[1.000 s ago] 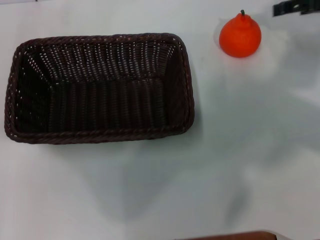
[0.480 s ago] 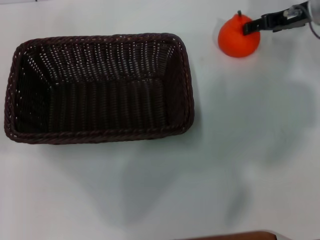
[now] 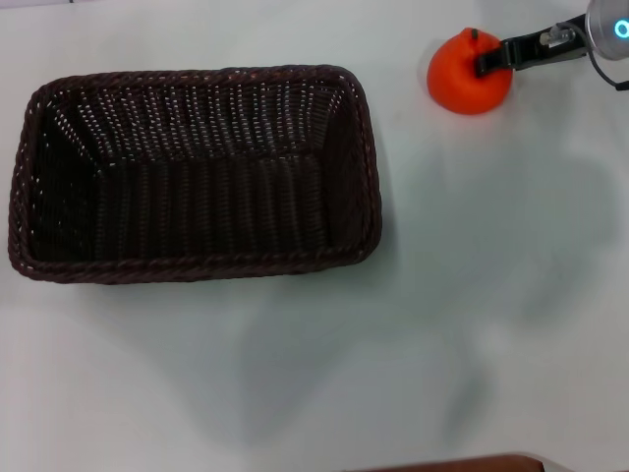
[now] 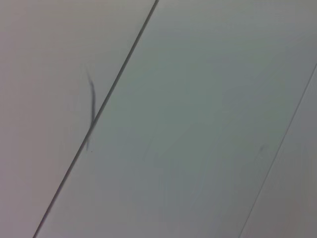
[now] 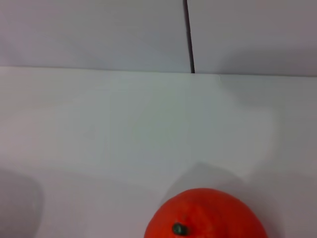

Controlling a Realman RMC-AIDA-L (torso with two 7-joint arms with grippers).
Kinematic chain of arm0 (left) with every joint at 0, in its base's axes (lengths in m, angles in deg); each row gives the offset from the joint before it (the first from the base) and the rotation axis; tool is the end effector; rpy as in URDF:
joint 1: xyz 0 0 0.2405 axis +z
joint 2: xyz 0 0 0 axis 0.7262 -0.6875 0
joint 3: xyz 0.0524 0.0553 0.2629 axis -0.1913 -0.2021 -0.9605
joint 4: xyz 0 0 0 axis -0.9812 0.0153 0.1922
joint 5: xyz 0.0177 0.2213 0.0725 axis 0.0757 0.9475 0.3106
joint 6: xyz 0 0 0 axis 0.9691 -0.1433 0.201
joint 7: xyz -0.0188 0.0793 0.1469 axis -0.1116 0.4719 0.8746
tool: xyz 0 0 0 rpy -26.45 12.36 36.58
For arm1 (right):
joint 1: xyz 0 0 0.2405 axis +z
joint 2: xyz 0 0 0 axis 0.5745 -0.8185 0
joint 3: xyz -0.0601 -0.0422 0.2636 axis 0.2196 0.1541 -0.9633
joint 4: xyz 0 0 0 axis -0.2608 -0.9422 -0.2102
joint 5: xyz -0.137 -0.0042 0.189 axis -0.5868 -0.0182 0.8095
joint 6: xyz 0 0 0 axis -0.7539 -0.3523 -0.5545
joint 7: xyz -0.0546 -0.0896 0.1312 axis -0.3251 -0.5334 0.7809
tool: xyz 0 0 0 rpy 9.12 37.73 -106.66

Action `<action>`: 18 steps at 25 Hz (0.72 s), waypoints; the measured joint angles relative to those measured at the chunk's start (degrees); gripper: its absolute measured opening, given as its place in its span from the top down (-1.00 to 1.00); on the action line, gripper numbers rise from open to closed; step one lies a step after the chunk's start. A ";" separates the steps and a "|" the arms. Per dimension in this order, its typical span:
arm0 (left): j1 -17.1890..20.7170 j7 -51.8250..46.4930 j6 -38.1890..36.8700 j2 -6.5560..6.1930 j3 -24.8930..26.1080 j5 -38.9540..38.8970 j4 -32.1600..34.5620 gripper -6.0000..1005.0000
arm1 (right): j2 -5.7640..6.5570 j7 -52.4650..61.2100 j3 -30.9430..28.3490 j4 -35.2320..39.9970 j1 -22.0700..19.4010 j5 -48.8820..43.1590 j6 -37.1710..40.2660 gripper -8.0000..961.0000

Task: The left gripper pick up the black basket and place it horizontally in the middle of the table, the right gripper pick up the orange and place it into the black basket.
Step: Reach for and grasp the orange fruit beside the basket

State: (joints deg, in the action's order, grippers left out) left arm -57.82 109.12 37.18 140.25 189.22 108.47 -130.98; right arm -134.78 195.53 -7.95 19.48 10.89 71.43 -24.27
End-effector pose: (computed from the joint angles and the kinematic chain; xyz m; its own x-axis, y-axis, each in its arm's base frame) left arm -0.2844 0.3392 0.1412 0.3480 0.1750 0.9210 0.8254 -0.5230 -0.2126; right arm 0.2915 0.4827 -0.0024 -0.4739 0.8210 0.3183 0.7951 0.2436 0.5555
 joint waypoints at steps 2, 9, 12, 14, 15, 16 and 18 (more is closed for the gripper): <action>0.00 -0.01 0.01 -0.04 0.01 -0.01 0.42 -0.80 | -0.11 -0.71 0.03 -0.02 -0.22 0.73 0.58 -0.32; 0.04 -0.02 0.72 -0.08 0.17 -0.12 0.91 -0.80 | -0.20 -2.19 0.05 -0.06 -0.77 3.53 1.86 0.16; 0.29 -0.02 0.73 -0.09 0.19 -0.14 0.94 -0.80 | -0.26 -2.45 0.06 0.98 -1.09 4.49 1.74 0.29; 0.49 0.00 0.73 -0.09 0.20 -0.15 0.96 -0.80 | -0.41 -2.47 0.06 2.37 -1.36 5.13 0.84 0.38; 0.56 0.02 0.76 -0.09 0.20 -0.15 0.96 -0.80 | -0.49 -2.47 0.10 3.29 -1.52 5.56 0.24 0.43; 0.61 0.06 0.78 -0.09 0.20 -0.15 0.96 -0.80 | -0.58 -2.47 0.34 4.43 -1.79 6.07 -0.49 0.47; 0.74 0.17 0.96 -0.09 0.20 -0.19 0.96 -0.80 | -0.71 -2.36 1.31 7.34 -2.45 7.68 -2.09 0.55</action>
State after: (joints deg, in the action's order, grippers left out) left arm -57.08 109.29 38.13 140.17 189.42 108.28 -130.02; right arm -135.49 193.17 -6.64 26.82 8.44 79.11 -26.35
